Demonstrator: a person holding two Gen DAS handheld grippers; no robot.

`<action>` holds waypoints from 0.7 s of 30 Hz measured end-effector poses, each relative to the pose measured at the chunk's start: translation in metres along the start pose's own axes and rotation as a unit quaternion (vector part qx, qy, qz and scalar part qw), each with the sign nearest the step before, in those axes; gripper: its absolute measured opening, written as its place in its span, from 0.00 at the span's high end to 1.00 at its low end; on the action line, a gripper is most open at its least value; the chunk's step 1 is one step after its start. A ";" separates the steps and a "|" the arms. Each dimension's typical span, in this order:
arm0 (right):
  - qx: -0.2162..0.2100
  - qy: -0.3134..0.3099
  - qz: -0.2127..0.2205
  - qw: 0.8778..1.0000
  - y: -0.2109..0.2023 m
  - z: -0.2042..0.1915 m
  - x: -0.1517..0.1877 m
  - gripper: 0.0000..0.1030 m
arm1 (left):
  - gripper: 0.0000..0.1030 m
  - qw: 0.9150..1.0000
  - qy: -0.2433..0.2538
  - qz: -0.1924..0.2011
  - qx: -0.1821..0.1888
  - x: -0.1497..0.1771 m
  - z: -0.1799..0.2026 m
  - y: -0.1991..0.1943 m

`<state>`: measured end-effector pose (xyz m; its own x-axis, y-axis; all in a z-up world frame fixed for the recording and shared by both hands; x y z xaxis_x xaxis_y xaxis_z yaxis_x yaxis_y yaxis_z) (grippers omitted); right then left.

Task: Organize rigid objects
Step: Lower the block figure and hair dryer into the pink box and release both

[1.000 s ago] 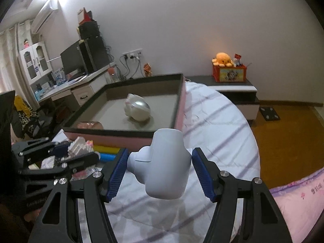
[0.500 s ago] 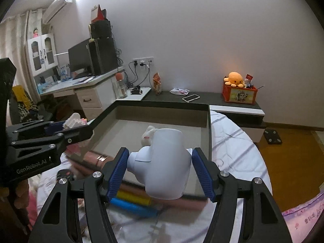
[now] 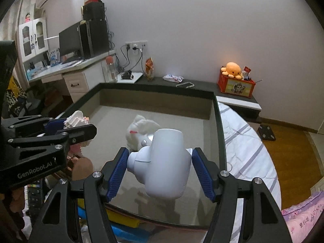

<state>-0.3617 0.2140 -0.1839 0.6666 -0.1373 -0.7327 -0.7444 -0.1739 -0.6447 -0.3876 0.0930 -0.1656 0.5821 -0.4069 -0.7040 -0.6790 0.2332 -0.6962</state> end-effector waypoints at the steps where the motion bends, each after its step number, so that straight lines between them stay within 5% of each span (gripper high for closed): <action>1: 0.002 0.001 -0.001 1.000 0.001 0.001 0.001 0.35 | 0.66 1.000 -0.002 -0.002 0.000 0.001 -0.001 0.001; 4: 0.005 0.003 0.008 1.000 -0.004 0.000 0.001 0.35 | 0.56 1.000 -0.005 -0.002 -0.009 0.003 -0.002 -0.001; 6: 0.006 0.006 0.014 1.000 -0.009 0.000 -0.001 0.34 | 0.32 1.000 -0.010 0.008 -0.025 0.002 -0.003 -0.009; 11: 0.006 0.013 0.043 0.999 -0.035 0.001 -0.004 0.24 | 0.03 0.996 -0.022 0.048 -0.070 0.002 -0.011 -0.044; 21: -0.004 0.008 0.125 0.992 -0.120 -0.016 0.005 0.20 | 0.00 0.981 -0.024 0.148 -0.126 0.024 -0.017 -0.145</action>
<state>-0.2687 0.2191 -0.1066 0.4619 -0.1925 -0.8658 -0.8861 -0.1408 -0.4415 -0.2829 0.0342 -0.0795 0.3596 -0.3116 -0.8795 -0.9065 0.1066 -0.4084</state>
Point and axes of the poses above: each gripper's, at about its wrist camera, not at the fingertips, and y roughly the way its jaws point, z to its right, x to its underside, the point moved 6 cm from there along y, roughly the way its jaws point, and after that the axes turned 15 degrees about y, right-handed, at the moved point
